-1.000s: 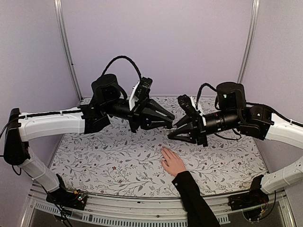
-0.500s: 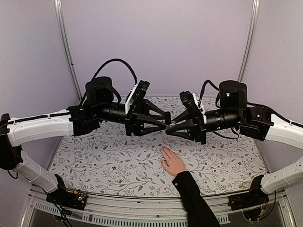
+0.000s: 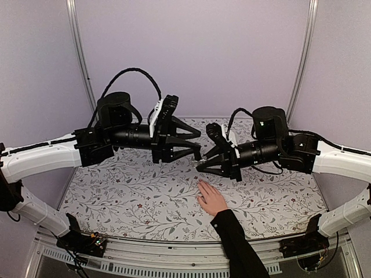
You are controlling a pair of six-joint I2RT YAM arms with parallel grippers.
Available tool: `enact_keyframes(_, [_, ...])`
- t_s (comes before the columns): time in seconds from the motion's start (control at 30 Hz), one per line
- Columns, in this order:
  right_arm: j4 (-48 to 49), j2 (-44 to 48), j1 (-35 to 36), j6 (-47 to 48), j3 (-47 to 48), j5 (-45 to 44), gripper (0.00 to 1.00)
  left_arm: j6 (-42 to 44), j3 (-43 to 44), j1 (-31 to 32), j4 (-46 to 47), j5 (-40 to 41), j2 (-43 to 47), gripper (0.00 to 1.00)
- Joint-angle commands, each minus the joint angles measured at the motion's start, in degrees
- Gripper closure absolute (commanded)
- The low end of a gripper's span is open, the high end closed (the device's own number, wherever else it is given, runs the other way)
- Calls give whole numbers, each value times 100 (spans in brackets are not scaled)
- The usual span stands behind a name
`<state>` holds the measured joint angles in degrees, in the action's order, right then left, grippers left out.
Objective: Paint the nails
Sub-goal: Place the nail polish bottle at the center of the board.
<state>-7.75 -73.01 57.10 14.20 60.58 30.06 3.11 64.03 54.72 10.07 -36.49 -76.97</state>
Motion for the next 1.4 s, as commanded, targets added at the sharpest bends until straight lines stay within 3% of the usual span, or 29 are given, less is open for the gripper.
enact_keyframes(0.0, [108, 10, 29, -16, -20, -122, 100, 263, 209, 112, -441, 99, -141, 54])
enact_keyframes(0.17, [150, 63, 29, -30, -62, -170, 100, 359, 192, 135, -720, 37, -162, 58])
enact_keyframes(0.37, [244, 103, 29, -55, -117, -219, 100, 397, 205, 162, -897, -99, -206, 71])
enact_keyframes(0.63, [268, 125, 12, -70, -117, -269, 100, 465, 251, 201, -989, -260, -285, 66])
enact_keyframes(0.77, [266, 129, 3, -75, -143, -251, 100, 475, 203, 204, -978, -116, -213, 87])
enact_keyframes(0.97, [339, 80, -14, -87, -235, -219, 100, 374, 21, 184, -666, 7, -51, 96])
enact_keyframes(1.03, [425, 89, -27, -143, -315, -277, 88, 257, -140, 119, -449, 106, 44, 100])
enact_keyframes(1.13, [570, 119, -72, -251, -451, -322, 59, -48, -488, -68, -27, 228, 171, 100])
enact_keyframes(1.23, [719, 216, -161, -382, -648, -371, 44, -288, -874, -274, 436, 351, 293, 100])
enact_keyframes(1.33, [1009, 352, -304, -504, -856, -392, 18, -641, -1307, -514, 875, 640, 401, 100])
enact_keyframes(1.37, [1057, 392, -350, -554, -944, -407, 14, -726, -1455, -589, 1002, 762, 426, 100])
